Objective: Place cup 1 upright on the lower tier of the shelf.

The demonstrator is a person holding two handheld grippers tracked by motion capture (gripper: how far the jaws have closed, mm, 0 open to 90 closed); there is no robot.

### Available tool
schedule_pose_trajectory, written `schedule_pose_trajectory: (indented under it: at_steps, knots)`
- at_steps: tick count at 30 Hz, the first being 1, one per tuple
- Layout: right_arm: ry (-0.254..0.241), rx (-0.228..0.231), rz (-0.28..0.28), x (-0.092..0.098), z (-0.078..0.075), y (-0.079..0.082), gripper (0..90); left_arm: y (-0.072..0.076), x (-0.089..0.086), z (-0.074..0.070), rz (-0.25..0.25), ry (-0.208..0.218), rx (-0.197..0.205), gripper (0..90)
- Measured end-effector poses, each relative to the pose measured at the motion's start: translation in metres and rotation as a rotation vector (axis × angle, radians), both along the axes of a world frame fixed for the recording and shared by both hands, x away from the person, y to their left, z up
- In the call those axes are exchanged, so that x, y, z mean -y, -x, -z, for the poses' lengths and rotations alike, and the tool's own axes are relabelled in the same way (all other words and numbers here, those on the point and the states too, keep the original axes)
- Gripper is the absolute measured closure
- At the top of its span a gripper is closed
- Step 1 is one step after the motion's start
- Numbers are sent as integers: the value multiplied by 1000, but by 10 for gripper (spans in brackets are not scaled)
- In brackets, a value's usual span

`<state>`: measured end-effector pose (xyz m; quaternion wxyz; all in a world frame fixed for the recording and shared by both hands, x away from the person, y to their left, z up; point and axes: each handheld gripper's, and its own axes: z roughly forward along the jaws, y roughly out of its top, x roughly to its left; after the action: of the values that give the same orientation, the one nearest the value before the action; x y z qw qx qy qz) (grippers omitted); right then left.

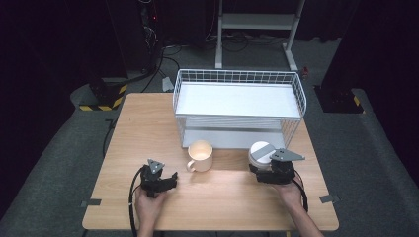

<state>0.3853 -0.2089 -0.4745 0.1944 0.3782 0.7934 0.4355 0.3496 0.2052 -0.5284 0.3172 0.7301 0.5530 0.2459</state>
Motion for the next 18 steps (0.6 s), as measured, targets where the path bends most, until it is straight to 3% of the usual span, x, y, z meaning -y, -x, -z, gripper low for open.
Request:
schedule_pose_trajectory:
  at_steps: [5, 18]
  knots:
    - [-21, -10, 22, 3, -3, -6, 186, 0, 0, 0, 0, 0, 0, 183]
    - [10, -10, 54, 5, -7, -23, 185, 0, 0, 0, 0, -1, 0, 183]
